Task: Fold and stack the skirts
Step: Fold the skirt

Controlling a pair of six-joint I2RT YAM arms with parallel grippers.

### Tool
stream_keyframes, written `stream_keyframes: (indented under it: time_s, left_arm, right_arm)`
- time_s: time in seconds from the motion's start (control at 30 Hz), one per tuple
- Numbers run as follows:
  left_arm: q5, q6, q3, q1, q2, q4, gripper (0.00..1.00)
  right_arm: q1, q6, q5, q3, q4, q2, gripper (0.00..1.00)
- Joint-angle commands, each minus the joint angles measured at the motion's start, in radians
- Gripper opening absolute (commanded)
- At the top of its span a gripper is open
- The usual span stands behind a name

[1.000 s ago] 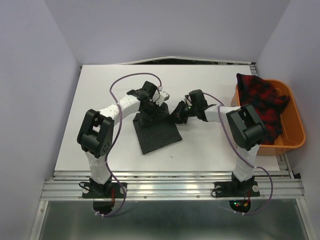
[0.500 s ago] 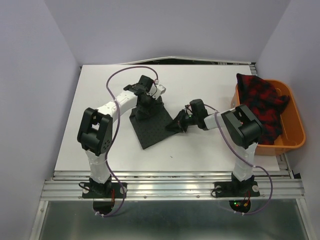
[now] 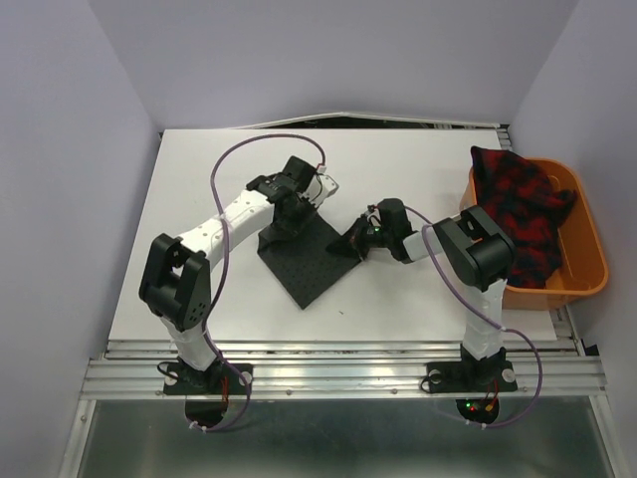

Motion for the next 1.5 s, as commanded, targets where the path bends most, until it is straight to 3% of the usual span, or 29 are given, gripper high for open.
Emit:
stream_keyframes:
  time_s: [0.0,0.3,0.5,0.77,1.13,1.2,1.4,1.43,1.47]
  left_arm:
    - [-0.039,-0.018,-0.039,-0.055,-0.054,-0.078,0.00]
    - [0.003,-0.083,-0.010,-0.106,-0.029,-0.147,0.00]
    - [0.132,-0.112,0.019,-0.132,0.018,-0.181,0.02]
    - [0.213,-0.149,0.013,-0.163,0.092,-0.147,0.20]
    - [0.322,-0.201,0.022,-0.169,0.072,-0.136,0.25]
    - [0.333,-0.198,0.026,-0.169,0.061,-0.138,0.36]
    - [0.359,-0.181,0.054,-0.172,0.021,-0.162,0.38]
    - [0.358,-0.182,0.057,-0.172,0.014,-0.163,0.63]
    - [0.361,-0.178,0.059,-0.173,0.007,-0.161,0.74]
  right_arm:
    - [0.006,0.044,0.048,-0.026,-0.051,0.036,0.05]
    - [0.024,0.014,0.082,-0.003,-0.100,0.051,0.01]
    - [0.033,0.001,0.102,-0.003,-0.114,0.056,0.01]
    - [0.033,0.002,0.111,0.002,-0.115,0.061,0.01]
    - [0.033,-0.005,0.116,0.000,-0.121,0.067,0.01]
    - [0.033,-0.009,0.116,0.000,-0.123,0.067,0.01]
    - [0.033,-0.018,0.117,0.003,-0.128,0.064,0.01]
    - [0.033,-0.021,0.117,0.006,-0.131,0.064,0.01]
    - [0.033,-0.025,0.117,0.008,-0.134,0.062,0.01]
